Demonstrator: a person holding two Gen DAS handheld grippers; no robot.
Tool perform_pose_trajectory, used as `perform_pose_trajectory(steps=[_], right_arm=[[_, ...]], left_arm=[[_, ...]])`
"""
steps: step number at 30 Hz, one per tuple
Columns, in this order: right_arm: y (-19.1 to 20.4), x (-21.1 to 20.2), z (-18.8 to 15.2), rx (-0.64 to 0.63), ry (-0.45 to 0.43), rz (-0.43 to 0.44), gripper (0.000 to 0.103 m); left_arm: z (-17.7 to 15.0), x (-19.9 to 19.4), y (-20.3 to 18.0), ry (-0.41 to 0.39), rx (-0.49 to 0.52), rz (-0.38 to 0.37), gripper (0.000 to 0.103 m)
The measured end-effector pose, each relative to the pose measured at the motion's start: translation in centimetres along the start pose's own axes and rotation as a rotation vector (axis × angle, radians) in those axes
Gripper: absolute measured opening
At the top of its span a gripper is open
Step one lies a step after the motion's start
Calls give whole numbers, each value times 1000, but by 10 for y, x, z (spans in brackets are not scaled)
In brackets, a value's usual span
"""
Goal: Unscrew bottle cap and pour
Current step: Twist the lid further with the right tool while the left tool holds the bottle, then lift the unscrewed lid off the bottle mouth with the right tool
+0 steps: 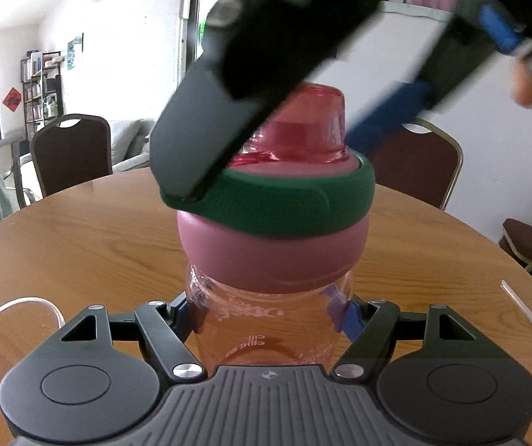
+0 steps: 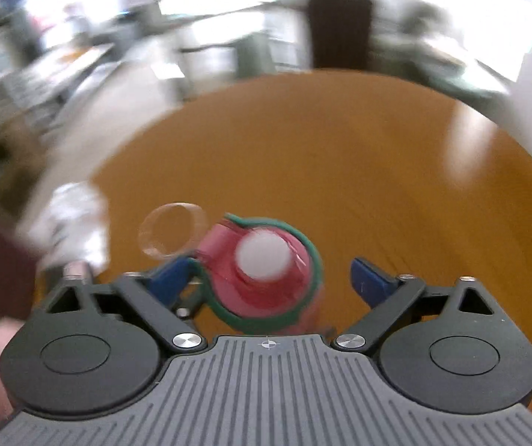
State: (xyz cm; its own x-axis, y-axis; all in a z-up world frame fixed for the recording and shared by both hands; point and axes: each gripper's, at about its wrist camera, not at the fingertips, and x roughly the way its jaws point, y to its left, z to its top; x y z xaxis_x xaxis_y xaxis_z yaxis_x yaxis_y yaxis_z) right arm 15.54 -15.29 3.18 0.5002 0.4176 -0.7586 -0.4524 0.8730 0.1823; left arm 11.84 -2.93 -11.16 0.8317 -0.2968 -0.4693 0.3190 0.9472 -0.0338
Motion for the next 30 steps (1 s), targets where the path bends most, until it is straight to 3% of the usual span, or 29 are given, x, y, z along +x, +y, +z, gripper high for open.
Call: perform_pose_trajectory(steps=[2, 4, 5, 8, 10, 12, 14, 21, 24, 26, 28, 30], right_arm=[[8, -4, -4, 116, -11, -45, 95], [15, -5, -5, 151, -30, -91, 89], [18, -4, -5, 153, -27, -100, 83], [22, 0, -8, 95, -27, -121, 80], [30, 6, -8, 26, -14, -107, 80], [21, 8, -1, -125, 45, -30, 80], [9, 4, 5, -191, 90, 37, 80], [-13, -13, 2, -220, 157, 69, 85], [-22, -11, -2, -207, 172, 32, 85], [-41, -13, -9, -225, 170, -194, 81], [-48, -14, -6, -187, 164, -172, 81], [-52, -22, -7, -116, 131, -24, 83]], left_arm=[[1, 0, 0, 1, 0, 2, 72], [1, 0, 0, 1, 0, 3, 72], [2, 0, 0, 1, 1, 3, 72], [2, 1, 1, 4, -6, 6, 72], [2, 0, 3, 3, -12, 0, 72], [-1, -1, 0, 1, -10, -8, 72], [-1, -2, -2, 4, -6, -14, 72], [-2, -3, -5, -7, -9, -17, 72], [-2, -5, -4, -7, -19, -11, 72], [-3, -6, -3, -9, -12, -7, 72], [-4, -6, -2, -10, -11, -5, 72], [-6, -6, -2, -14, -11, -2, 72]])
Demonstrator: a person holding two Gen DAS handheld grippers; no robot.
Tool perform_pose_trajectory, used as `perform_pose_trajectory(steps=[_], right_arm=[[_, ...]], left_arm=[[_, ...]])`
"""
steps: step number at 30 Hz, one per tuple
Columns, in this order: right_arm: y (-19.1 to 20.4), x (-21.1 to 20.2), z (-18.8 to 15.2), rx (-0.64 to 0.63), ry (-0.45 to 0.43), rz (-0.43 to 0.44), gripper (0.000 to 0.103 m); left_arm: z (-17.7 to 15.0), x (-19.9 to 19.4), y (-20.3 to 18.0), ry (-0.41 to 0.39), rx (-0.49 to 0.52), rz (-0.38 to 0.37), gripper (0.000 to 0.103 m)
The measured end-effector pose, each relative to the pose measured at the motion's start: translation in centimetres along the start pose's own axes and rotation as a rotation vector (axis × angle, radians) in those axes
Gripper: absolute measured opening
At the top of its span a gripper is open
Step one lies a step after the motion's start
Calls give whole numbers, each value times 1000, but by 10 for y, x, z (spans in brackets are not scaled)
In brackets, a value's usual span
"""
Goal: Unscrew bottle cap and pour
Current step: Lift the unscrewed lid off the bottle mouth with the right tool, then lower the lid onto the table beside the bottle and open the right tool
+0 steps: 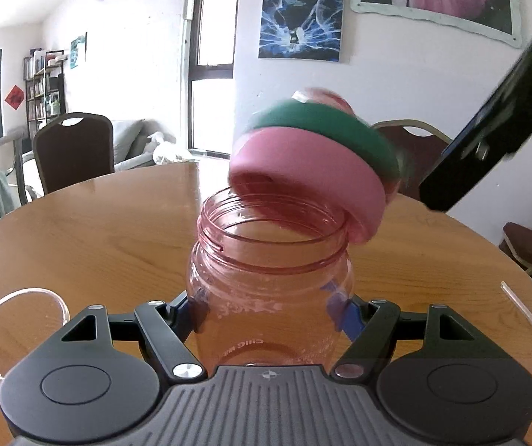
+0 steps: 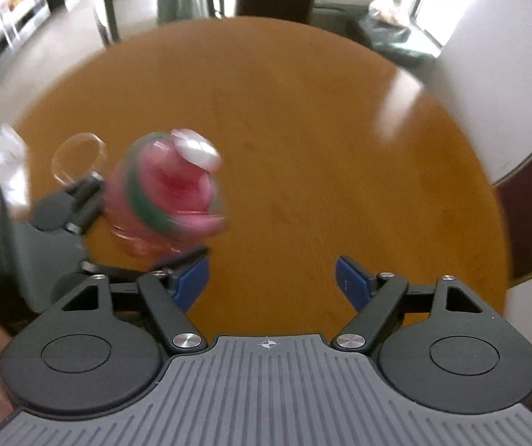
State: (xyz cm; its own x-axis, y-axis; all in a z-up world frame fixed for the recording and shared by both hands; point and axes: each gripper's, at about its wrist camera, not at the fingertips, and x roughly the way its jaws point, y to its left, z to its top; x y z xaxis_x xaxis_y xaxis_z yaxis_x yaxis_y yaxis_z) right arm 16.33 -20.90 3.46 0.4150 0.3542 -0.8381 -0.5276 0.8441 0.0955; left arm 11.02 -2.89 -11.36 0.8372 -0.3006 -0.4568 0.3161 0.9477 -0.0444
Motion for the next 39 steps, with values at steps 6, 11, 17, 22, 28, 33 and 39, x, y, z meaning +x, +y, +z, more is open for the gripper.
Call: perform_pose_trajectory(steps=[6, 11, 17, 22, 28, 33, 39], right_arm=[[17, 15, 3, -21, -5, 105, 84], [-20, 29, 5, -12, -139, -26, 85], [-147, 115, 52, 307, -310, -373, 85], [-208, 165, 52, 593, -64, -300, 82], [-184, 151, 23, 602, -80, -13, 84], [-156, 140, 24, 413, -87, -62, 81], [-147, 110, 37, 286, -78, -57, 83]], left_arm=[[-2, 2, -1, 7, 24, 3, 72], [-1, 3, 4, 10, 26, -2, 72], [0, 2, 6, 28, 38, -11, 72], [4, 5, 9, 51, 39, 4, 72], [3, 6, 9, 48, 40, 15, 72], [1, 4, 8, 54, 61, 6, 72], [-1, 4, 9, 48, 63, 6, 72]])
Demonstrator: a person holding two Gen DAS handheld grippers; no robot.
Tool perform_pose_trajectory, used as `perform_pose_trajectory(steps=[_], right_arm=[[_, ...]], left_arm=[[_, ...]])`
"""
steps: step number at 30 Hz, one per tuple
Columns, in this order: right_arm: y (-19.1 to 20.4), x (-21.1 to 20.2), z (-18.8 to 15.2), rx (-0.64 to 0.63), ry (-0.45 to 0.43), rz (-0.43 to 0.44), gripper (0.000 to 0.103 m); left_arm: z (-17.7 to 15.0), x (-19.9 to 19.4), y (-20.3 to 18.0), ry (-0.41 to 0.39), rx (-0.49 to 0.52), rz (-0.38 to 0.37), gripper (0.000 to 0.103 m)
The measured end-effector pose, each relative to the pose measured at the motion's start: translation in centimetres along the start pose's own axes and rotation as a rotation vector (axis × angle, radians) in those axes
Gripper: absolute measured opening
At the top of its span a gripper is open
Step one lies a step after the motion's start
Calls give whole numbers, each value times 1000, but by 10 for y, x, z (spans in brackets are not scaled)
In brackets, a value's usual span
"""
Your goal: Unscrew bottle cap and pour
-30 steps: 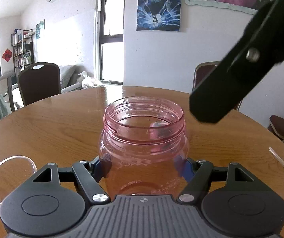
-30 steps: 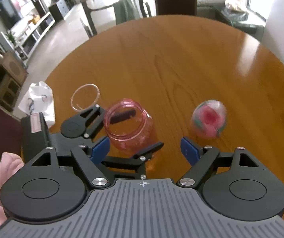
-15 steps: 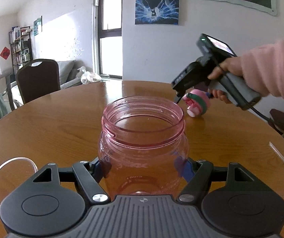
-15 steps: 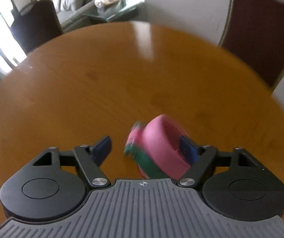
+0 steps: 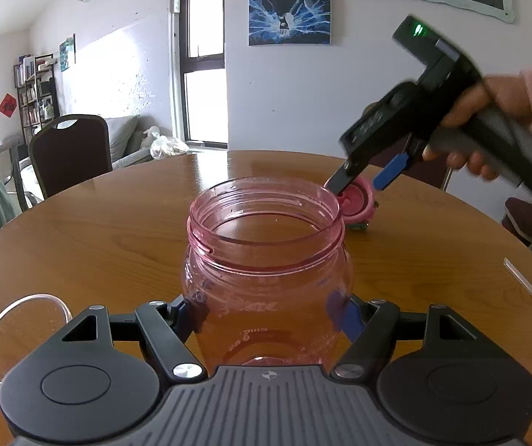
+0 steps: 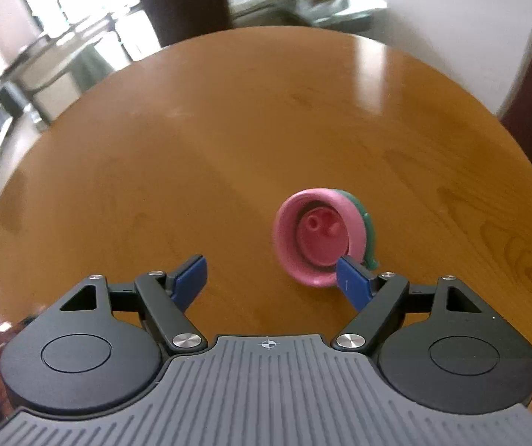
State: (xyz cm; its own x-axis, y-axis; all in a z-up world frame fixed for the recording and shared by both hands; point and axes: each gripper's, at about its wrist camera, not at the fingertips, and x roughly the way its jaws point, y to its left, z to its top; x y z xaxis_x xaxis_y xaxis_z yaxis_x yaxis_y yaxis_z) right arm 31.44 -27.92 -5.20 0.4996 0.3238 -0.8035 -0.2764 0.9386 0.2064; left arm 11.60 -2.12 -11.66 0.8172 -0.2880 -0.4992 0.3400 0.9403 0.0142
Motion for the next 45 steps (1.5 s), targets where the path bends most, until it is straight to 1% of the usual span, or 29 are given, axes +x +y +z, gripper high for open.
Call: perform_pose_trajectory(steps=[1, 2, 3, 4, 5, 6, 7, 8, 9, 10, 11, 12, 13, 14, 16, 19, 21, 22, 26, 30, 33, 36, 37, 39, 40, 41, 42, 43, 45], right_arm=[[-5, -8, 4, 9, -35, -12, 86], [-21, -13, 13, 84, -96, -74, 90], [-21, -12, 13, 95, -100, -80, 91], [-36, -9, 17, 184, -113, -96, 90], [-63, 8, 20, 346, -100, -69, 87], [-74, 18, 19, 432, -93, -67, 86], [-79, 22, 20, 453, -91, -72, 85], [-89, 38, 20, 499, -74, -112, 84], [-89, 43, 20, 497, -68, -119, 84], [-89, 55, 20, 471, -31, -148, 80], [-88, 66, 19, 444, 6, -176, 71], [-89, 68, 12, 439, 13, -172, 65], [-84, 72, 9, 409, 44, -140, 57], [-69, 73, 4, 344, 75, -95, 57], [-54, 71, 0, 297, 91, -83, 57], [-25, 62, -18, 277, 105, -5, 57], [-6, 53, -31, 271, 113, 79, 60], [-5, 52, -32, 271, 112, 86, 62], [7, 27, -48, 269, 111, 220, 85], [12, 15, -61, 147, 121, 330, 87], [9, 21, -83, 48, 98, 411, 86], [16, 32, -97, -2, 94, 408, 81], [18, 31, -92, -4, 93, 408, 77], [23, 30, -93, -39, 74, 411, 64], [28, 29, -96, -64, 75, 401, 53], [39, 32, -99, -131, 94, 359, 42], [47, 39, -95, -182, 92, 335, 42], [53, 43, -87, -196, 90, 327, 41], [69, 40, -90, -292, 76, 262, 40]], left_arm=[[0, 0, 0, -1, -1, 1, 72], [0, 1, 1, -1, -1, 1, 72], [-1, 2, -1, -1, -1, 3, 72], [-1, 2, -2, 1, -1, 4, 72], [-1, 3, -1, 3, -2, 4, 72], [-1, 3, -1, 5, -2, 4, 72], [-1, 4, -1, 7, -3, 4, 72], [-1, 4, -1, 8, -2, 5, 72], [-1, 4, -2, 10, 0, 4, 72], [-1, 5, -2, 12, 2, 4, 72], [-1, 5, -2, 12, 2, 3, 72], [-1, 5, -1, 12, 2, 3, 72], [-1, 5, -1, 12, 2, 3, 72], [-1, 5, -1, 12, 2, 3, 72], [-1, 5, -3, 13, 3, 5, 72], [-1, 6, -5, 16, 3, 9, 72], [0, 6, -7, 19, 2, 12, 72], [0, 7, -7, 20, 4, 12, 72], [0, 7, -7, 24, 9, 10, 71], [-2, 7, -8, 26, 20, 9, 72], [-2, 9, -9, 29, 24, 9, 72], [-1, 10, -10, 32, 27, 9, 72], [-1, 10, -10, 34, 28, 9, 72], [-1, 10, -10, 36, 30, 10, 72], [-1, 10, -10, 37, 31, 10, 72], [-1, 9, -11, 37, 31, 11, 72], [-1, 9, -11, 37, 31, 12, 72], [-1, 9, -11, 38, 31, 13, 72], [-2, 9, -11, 36, 33, 14, 72]])
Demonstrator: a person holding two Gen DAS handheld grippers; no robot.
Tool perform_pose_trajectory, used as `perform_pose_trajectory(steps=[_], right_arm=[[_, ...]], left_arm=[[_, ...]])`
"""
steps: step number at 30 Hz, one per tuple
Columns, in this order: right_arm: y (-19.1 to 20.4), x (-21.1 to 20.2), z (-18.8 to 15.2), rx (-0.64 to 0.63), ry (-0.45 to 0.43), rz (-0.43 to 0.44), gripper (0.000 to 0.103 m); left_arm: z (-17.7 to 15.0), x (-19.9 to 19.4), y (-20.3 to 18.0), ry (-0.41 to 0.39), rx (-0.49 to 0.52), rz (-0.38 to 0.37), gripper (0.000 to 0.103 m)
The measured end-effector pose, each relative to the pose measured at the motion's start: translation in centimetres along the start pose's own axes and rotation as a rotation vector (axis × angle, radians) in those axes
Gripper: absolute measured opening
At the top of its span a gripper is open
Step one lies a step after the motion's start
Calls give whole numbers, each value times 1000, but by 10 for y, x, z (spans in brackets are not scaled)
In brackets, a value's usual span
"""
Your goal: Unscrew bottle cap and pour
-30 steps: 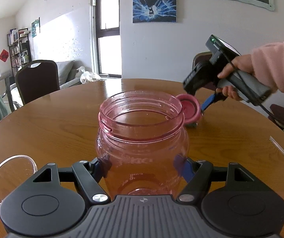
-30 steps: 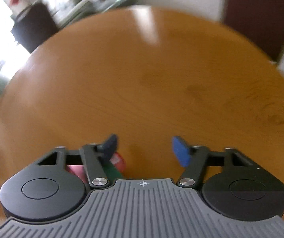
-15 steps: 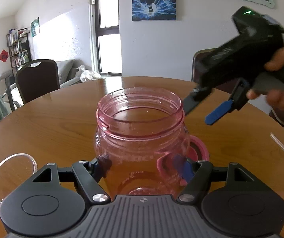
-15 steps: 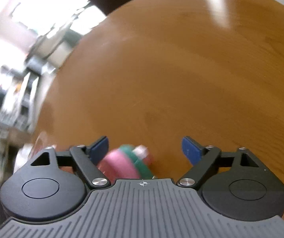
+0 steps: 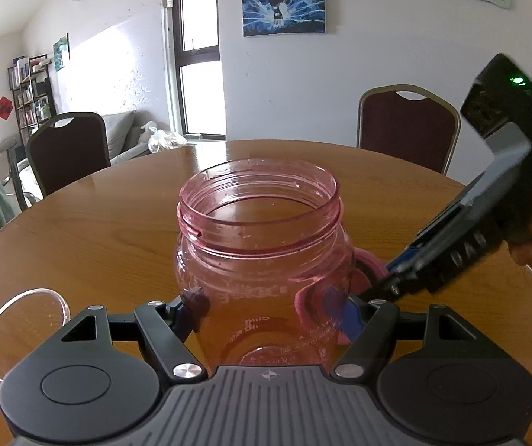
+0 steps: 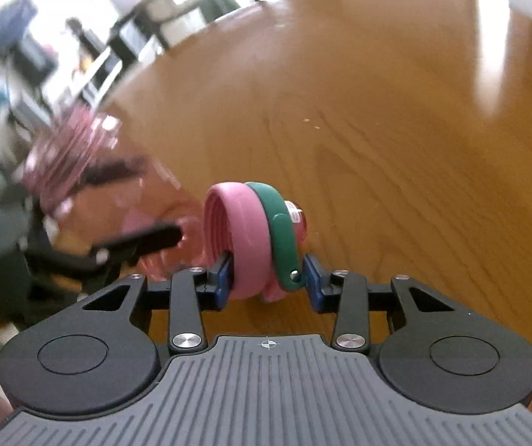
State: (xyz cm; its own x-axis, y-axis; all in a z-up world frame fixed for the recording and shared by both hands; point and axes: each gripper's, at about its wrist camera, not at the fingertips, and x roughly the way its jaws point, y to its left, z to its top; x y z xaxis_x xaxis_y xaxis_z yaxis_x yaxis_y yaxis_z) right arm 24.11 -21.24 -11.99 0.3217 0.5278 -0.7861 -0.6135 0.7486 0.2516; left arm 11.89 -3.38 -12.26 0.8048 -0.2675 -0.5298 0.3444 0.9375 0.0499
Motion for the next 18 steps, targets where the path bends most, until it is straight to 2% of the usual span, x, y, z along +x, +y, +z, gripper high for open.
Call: perform_pose_trajectory(steps=[1, 3, 5, 6, 8, 10, 11, 12, 16, 18], right_arm=[[19, -4, 2, -129, -20, -102, 40], [33, -12, 0, -210, -43, -192, 40], [54, -16, 4, -379, -113, -402, 39], [61, -20, 5, -425, -128, -453, 39], [75, -4, -3, -624, -144, -608, 39], [91, 24, -14, -839, -138, -718, 38], [96, 31, -21, -923, -144, -753, 38], [97, 33, -22, -935, -143, -758, 38], [111, 36, -44, -1147, -113, -762, 38], [115, 37, -54, -1202, -96, -747, 41]], left_arm=[[0, 0, 0, 0, 0, 1, 72], [0, 0, -1, -1, -2, 3, 72], [-1, 0, -2, -2, -5, 5, 72], [-2, 0, -2, -3, -5, 7, 72], [-2, 0, -3, -2, -4, 9, 72], [-2, 1, -4, -1, -4, 9, 72], [-2, 0, -4, -1, -3, 9, 72], [-2, 0, -4, -2, -3, 10, 72], [-3, 0, -6, -4, -1, 11, 72], [-4, 0, -7, -5, 2, 12, 72]])
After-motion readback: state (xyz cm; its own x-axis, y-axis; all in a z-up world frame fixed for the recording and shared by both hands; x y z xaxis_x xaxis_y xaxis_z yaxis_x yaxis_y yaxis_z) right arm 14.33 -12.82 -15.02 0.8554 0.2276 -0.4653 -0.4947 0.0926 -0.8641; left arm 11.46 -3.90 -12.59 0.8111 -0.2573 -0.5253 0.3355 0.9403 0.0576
